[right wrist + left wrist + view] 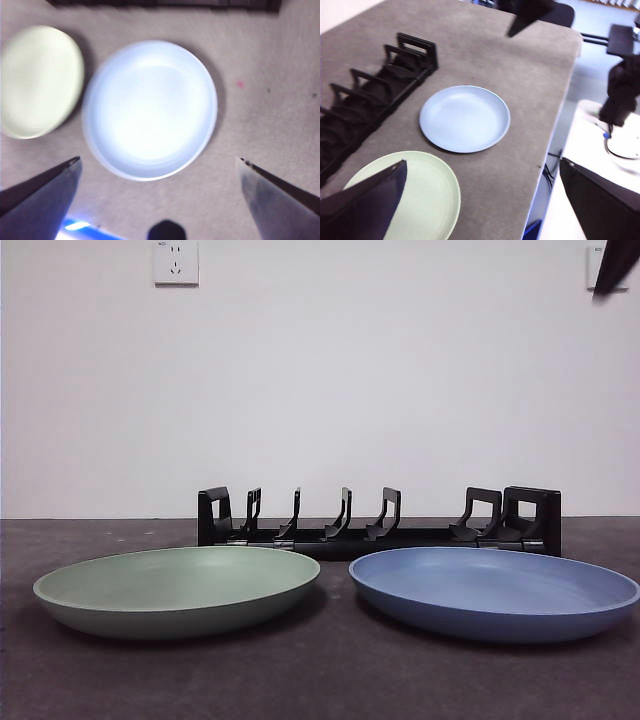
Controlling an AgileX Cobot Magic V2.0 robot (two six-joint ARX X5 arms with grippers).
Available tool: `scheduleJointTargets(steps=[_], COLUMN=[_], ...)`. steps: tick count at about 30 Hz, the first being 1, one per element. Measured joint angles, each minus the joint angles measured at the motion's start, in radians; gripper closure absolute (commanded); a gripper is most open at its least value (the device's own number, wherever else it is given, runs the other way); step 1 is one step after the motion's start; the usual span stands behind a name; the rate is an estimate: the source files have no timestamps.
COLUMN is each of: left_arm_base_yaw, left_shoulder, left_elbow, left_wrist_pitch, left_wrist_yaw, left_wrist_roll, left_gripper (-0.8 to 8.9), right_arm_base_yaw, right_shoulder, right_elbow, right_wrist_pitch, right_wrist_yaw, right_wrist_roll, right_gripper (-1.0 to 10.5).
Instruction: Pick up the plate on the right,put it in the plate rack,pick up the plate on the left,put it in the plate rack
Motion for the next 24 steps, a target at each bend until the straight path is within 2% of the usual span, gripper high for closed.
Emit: scheduleJointTargets(steps=[3, 7, 13, 19, 24], left_arm_base_yaw=[-0.069, -0.129, -0.194, -0.233, -0.249], left_shoulder=[0.051, 0.087, 0.138, 0.172, 0.182], left_elbow=[0.0, 0.0, 0.0, 0.0, 0.0], left_wrist_pitch=[0.004, 0.008, 0.022, 0.023, 0.042], left_wrist_yaw=[-0.041, -0.072, -0.114, -0.14, -0.162], left_wrist_roll=[0.022, 0.037, 0.06, 0.077, 0.084], left_gripper=[1.22, 1.22, 1.22, 1.22, 1.22], right_arm_base_yaw=[0.0, 0.0, 0.001, 0.024, 0.057], right_shoulder=[0.163, 0.282, 0.408, 0.497, 0.55], right_elbow=[0.0, 0.0, 0.0, 0.0, 0.0], right_wrist_pitch=[0.036, 0.075, 0.149, 0.192, 0.221], right_wrist_yaw=[0.01, 0.012, 0.015, 0.056, 0.073], right_wrist_roll=[0.0, 0.0, 0.0, 0.0, 0.001], right_gripper=[3.3, 3.9, 3.9, 3.9, 5.2])
